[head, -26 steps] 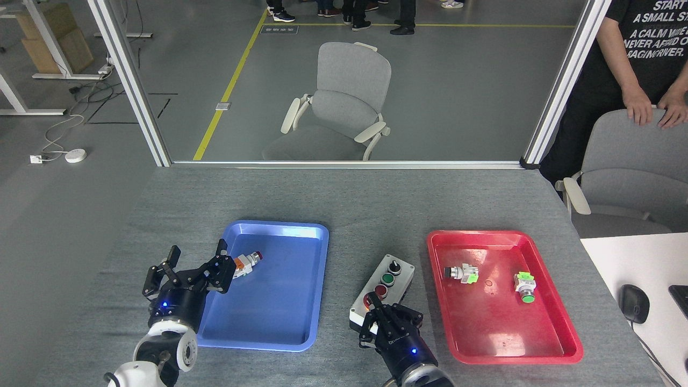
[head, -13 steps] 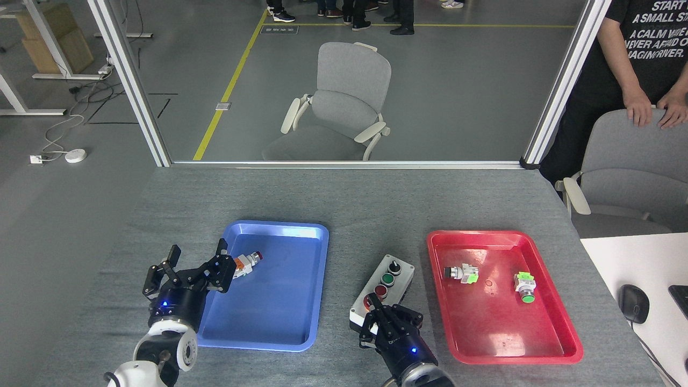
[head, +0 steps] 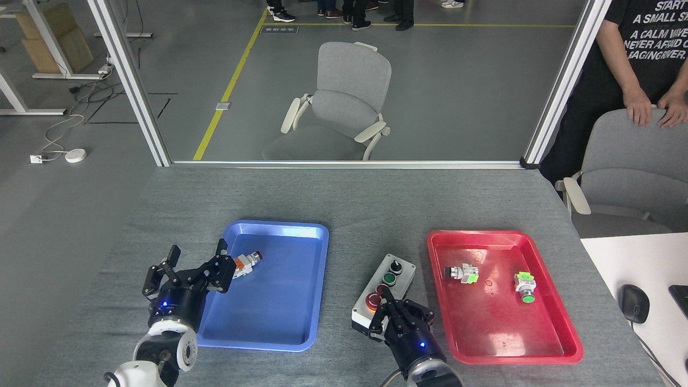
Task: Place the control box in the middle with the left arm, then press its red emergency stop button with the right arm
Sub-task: 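Lift the right gripper off the button and back over the red tray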
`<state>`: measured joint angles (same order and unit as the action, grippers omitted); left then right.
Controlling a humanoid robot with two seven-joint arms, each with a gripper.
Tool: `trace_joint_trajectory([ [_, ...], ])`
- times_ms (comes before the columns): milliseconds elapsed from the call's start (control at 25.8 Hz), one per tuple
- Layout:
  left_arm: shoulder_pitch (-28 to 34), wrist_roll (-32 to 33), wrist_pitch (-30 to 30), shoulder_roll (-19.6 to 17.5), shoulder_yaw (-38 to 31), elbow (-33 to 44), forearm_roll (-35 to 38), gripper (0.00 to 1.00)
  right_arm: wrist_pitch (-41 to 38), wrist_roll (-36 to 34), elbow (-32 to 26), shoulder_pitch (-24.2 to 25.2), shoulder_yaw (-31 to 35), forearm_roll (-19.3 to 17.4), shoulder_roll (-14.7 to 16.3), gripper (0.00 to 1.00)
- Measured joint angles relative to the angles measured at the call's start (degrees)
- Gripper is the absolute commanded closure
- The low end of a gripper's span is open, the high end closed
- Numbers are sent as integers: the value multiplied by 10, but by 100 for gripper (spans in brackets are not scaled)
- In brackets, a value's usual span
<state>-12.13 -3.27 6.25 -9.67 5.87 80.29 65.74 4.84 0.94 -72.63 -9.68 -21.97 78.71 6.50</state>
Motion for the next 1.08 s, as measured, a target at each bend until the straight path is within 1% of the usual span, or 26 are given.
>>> trace_joint_trajectory([
  [77,0,0,0,0,0,0,0,1,14,-8,-14,0,15,-1,1,9],
  [116,0,0,0,0,0,0,0,1,21,-12,-22,1,24,-1,1,4],
  [232,0,0,0,0,0,0,0,1,29,-14,-40,4,50,-2,6,3],
  [310,-1,0,0,0,0,0,0,1,29,-15,-50,6,69,-2,16,2],
  [503,-2,0,1,0,-1,0,0,1,29,-14,-88,22,134,-7,57,2],
  [658,-3,0,1,1,-1,0,0,1,27,-13,-98,26,163,-17,84,2],
  [1084,-4,4,2,0,-1,-1,0,1,33,-15,-102,28,194,-23,105,2],
])
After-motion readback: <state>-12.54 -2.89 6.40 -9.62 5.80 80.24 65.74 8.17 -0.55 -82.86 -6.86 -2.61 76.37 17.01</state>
